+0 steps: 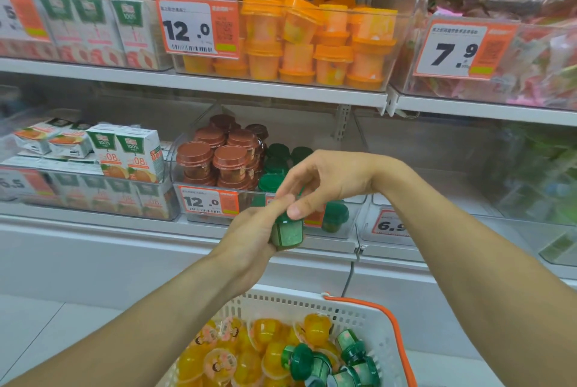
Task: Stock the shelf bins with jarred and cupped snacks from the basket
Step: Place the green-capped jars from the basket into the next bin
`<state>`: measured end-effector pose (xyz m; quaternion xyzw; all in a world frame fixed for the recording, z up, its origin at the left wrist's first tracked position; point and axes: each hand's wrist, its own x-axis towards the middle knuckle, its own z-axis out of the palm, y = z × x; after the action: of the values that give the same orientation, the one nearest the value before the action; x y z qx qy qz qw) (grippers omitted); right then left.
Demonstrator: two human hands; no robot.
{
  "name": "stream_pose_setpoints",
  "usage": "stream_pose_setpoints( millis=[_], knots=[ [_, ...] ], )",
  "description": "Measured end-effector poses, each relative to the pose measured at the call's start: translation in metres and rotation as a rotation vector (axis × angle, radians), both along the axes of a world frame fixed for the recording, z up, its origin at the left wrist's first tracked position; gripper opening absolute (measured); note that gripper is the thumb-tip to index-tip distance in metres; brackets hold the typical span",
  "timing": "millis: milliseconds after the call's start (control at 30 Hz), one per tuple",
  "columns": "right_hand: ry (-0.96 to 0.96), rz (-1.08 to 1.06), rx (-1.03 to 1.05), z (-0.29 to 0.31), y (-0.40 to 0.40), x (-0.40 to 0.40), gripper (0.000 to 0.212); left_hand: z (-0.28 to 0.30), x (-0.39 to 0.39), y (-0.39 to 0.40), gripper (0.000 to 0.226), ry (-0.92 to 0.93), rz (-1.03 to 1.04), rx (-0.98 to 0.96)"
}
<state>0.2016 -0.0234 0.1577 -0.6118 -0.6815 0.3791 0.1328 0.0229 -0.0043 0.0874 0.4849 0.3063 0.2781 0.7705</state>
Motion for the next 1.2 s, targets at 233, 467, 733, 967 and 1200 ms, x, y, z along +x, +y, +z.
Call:
stream_pose_setpoints(
  millis=[233, 467, 733, 967, 1200],
  knots=[
    [0.413, -0.028, 0.104, -0.002, -0.007, 0.016, 0.041, 0.011, -0.009, 0.004, 0.061, -0.150, 0.068, -0.338],
    [0.806, 0.042, 0.058, 0.005, -0.005, 0.022, 0.066, 0.015, -0.004, 0.005, 0.041, -0.288, 0.102, -0.276],
    [0.358, -0.285, 0.124, 0.014, -0.003, 0.016, 0.057, 0.009, -0.003, 0.007, 0.051, -0.325, 0.239, -0.128],
    [0.310, -0.258, 0.183, 0.013, -0.001, 0.010, 0.039, 0.011, 0.000, 0.004, 0.055, -0.300, 0.283, -0.056],
    [-0.146, -0.524, 0.513, 0.012, 0.007, 0.026, 0.024, -0.003, 0.000, 0.012, 0.023, 0.029, 0.300, -0.030]
  ],
)
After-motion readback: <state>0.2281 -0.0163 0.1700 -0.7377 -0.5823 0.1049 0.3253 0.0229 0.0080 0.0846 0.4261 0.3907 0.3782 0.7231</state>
